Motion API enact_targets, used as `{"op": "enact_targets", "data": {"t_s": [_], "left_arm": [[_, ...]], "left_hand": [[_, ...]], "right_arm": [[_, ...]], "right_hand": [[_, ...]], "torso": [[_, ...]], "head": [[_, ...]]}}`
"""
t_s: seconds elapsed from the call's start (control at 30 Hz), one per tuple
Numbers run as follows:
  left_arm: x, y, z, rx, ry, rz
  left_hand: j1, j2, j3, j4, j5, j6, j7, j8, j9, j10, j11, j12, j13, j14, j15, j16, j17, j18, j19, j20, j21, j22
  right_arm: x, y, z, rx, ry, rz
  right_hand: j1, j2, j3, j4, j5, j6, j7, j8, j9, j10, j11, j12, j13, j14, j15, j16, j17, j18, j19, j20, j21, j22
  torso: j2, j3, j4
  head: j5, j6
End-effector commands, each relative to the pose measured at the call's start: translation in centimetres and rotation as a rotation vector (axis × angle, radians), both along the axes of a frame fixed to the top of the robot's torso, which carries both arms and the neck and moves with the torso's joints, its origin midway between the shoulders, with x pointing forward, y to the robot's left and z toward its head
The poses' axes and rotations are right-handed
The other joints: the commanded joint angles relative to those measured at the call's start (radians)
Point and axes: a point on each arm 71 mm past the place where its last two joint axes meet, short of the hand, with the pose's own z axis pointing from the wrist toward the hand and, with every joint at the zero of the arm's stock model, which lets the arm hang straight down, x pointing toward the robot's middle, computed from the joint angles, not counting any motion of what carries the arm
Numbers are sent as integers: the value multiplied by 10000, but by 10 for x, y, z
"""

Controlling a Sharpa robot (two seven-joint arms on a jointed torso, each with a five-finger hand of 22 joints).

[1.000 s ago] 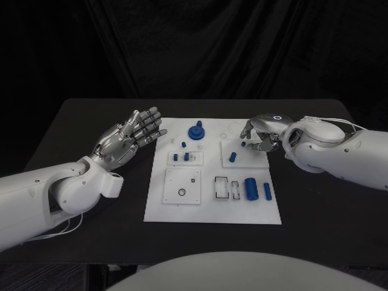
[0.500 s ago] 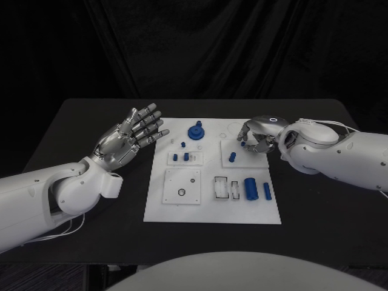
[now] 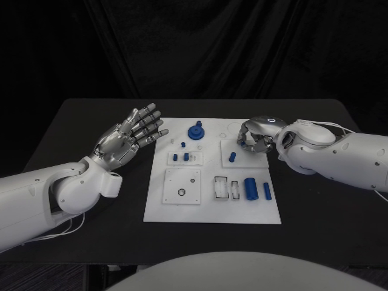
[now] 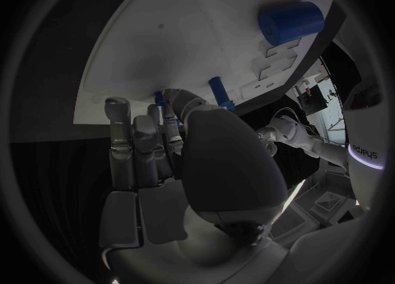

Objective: Assemble the parts on the task board

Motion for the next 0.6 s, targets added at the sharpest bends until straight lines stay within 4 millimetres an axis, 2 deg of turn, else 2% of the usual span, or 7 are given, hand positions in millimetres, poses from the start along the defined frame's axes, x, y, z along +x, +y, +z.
{"op": "enact_targets", "data": {"t_s": [0.03, 0.13, 0.37, 0.6], "left_arm": [[1, 3, 8, -923, -865, 465], [1, 3, 8, -895, -872, 501], [2, 3, 7, -871, -854, 489], [2, 2, 7, -844, -805, 433]], "left_hand": [[-56, 87, -18, -166, 87, 136, 89, 1, 20, 1, 96, 83, 14, -100, -106, -23, -10, -147, 46, -111, -80, -38], [-87, 106, -27, -222, 116, 168, 126, 6, 23, 2, 103, 99, 14, -119, -168, -35, -14, -155, 45, -193, -85, -53], [-99, 125, -25, -244, 144, 174, 149, 6, 23, 5, 106, 114, 16, -114, -177, -20, -10, -170, 46, -215, -87, -59], [-118, 162, -20, -292, 197, 195, 203, 7, 24, -8, 99, 104, 12, -99, -128, 13, -2, -209, 53, -207, -88, -71]], "right_arm": [[0, 0, 0, 130, -156, 37], [1, 0, 0, 120, -153, 35], [2, -1, -2, 38, -77, -12], [3, -2, -4, -67, 44, -79]], "right_hand": [[39, 112, -17, -103, 141, 51, 0, 108, 106, 126, -23, -62, -55, 1, -111, 10, -42, 66, -5, -73, 42, 603], [60, 130, -23, -147, 208, 33, -8, 155, 167, 163, -31, -79, -92, 9, -125, 19, -48, 61, -1, -84, 56, 606], [177, 199, 12, -331, 490, -68, 23, 276, 349, 272, -50, -123, -204, -5, -155, 9, -128, 62, -4, -134, 114, 622], [22, 133, -63, -315, 436, -273, 60, 251, 410, 267, -19, -172, -276, -53, -127, -34, -237, 58, -51, -120, 93, 603]], "torso": [[-3, 0, 6], [-4, 2, -6], [1, -1, 4], [-3, 1, -7]], "head": [[11, 1], [11, 1], [-1, 1], [17, 1]]}}
